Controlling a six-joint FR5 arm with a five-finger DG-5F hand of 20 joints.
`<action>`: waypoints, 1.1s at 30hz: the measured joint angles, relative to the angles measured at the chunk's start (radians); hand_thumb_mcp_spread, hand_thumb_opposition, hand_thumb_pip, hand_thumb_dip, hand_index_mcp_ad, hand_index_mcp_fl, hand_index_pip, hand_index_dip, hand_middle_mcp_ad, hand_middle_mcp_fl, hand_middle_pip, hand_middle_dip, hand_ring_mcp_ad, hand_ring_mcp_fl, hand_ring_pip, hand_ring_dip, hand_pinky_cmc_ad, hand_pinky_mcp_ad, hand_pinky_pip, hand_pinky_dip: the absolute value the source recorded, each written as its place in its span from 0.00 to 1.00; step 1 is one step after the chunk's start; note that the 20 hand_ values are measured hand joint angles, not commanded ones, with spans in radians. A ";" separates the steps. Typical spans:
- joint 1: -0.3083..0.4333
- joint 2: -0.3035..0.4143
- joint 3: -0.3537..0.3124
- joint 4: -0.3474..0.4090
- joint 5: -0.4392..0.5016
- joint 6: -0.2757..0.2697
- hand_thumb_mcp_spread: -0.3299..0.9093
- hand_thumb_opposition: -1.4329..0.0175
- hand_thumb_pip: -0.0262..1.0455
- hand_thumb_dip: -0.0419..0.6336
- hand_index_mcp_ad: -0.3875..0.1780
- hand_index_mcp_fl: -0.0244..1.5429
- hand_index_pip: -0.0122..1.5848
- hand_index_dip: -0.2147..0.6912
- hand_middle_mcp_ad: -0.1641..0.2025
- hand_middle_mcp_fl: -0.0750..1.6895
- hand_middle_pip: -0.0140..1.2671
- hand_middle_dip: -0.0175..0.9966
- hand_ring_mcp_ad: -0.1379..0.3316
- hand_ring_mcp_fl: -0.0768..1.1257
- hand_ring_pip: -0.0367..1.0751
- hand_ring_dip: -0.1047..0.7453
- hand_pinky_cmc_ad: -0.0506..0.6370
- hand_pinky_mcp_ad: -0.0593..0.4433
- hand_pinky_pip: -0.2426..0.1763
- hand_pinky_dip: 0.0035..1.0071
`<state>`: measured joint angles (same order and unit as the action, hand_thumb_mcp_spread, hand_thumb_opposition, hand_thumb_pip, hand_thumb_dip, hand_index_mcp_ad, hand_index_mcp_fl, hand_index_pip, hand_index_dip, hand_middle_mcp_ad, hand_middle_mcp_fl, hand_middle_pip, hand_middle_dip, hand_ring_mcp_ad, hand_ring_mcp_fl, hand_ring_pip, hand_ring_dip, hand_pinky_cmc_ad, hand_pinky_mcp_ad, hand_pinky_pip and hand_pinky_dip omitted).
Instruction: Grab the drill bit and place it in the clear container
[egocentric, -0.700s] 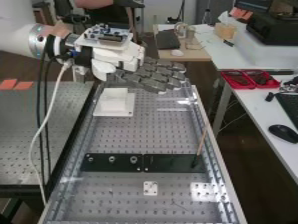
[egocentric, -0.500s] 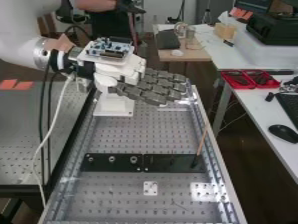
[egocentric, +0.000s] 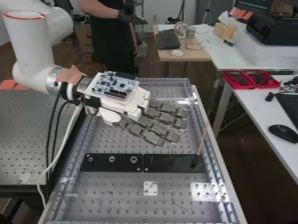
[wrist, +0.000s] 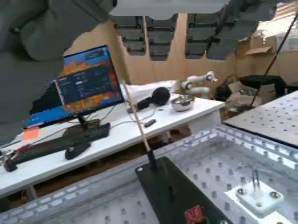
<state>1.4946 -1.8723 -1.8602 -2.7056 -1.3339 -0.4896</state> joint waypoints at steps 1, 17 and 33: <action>-0.002 -0.012 -0.003 0.017 0.007 0.009 0.43 0.55 0.39 0.08 0.70 0.01 0.05 0.32 0.57 0.03 0.10 0.05 0.63 0.03 0.13 0.12 0.23 0.31 0.44 0.24; -0.008 -0.105 -0.018 0.129 0.069 0.048 0.51 0.51 0.56 0.25 0.62 0.02 0.08 0.38 0.57 0.03 0.11 0.14 0.63 0.03 0.13 0.13 0.26 0.36 0.37 0.26; -0.004 -0.103 -0.011 0.116 0.066 0.043 0.50 0.51 0.57 0.30 0.59 0.03 0.09 0.38 0.59 0.03 0.10 0.18 0.62 0.03 0.12 0.14 0.28 0.35 0.36 0.26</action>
<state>1.4909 -1.9756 -1.8710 -2.5893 -1.2677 -0.4463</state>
